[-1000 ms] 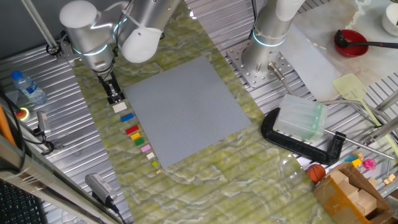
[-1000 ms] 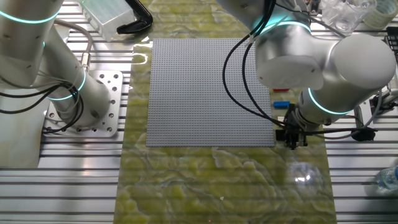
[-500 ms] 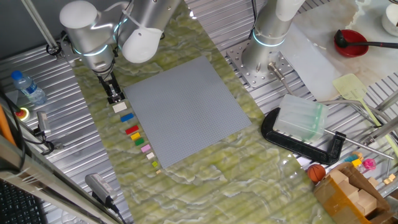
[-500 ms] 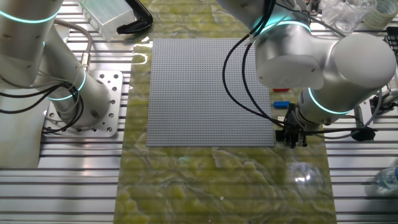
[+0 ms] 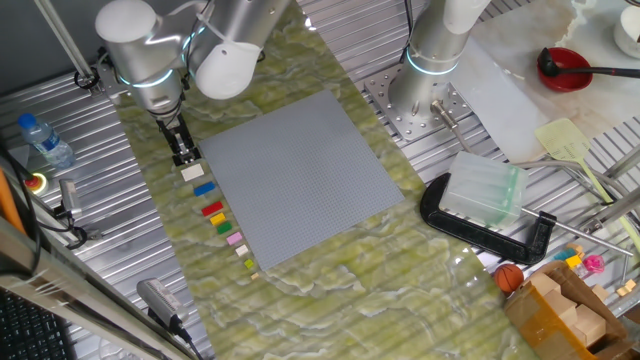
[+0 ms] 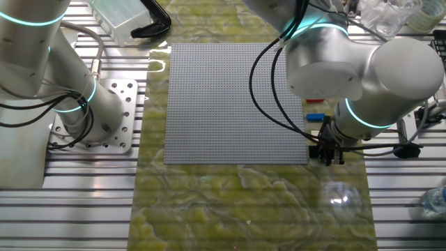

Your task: Build with small Lego blocks

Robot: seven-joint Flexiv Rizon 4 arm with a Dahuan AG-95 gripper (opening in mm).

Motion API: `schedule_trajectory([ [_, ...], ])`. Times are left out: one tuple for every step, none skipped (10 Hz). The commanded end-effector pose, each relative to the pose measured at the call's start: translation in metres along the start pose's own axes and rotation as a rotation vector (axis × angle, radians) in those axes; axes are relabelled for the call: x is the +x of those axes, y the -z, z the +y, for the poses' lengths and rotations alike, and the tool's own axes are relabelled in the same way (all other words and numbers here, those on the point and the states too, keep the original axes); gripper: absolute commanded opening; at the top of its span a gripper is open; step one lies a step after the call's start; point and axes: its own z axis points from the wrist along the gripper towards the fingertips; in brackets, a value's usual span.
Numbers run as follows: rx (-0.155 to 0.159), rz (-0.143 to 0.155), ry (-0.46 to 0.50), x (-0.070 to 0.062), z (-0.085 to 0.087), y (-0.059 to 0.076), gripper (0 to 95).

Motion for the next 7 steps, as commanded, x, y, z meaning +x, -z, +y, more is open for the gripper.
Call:
schedule_trajectory([
  [-0.001,-0.007,0.001,0.0,-0.001,0.001,0.0],
  [-0.001,-0.009,0.003,0.001,0.0,0.004,0.0],
  [-0.002,-0.006,0.004,0.001,0.0,0.009,0.0],
  [-0.001,-0.002,0.007,0.003,0.001,0.013,0.0],
  [-0.002,-0.002,0.012,0.005,0.001,0.016,0.0],
  [-0.002,0.001,0.02,0.008,0.001,0.02,0.0],
  [-0.001,0.005,0.028,0.013,0.0,0.021,0.0],
])
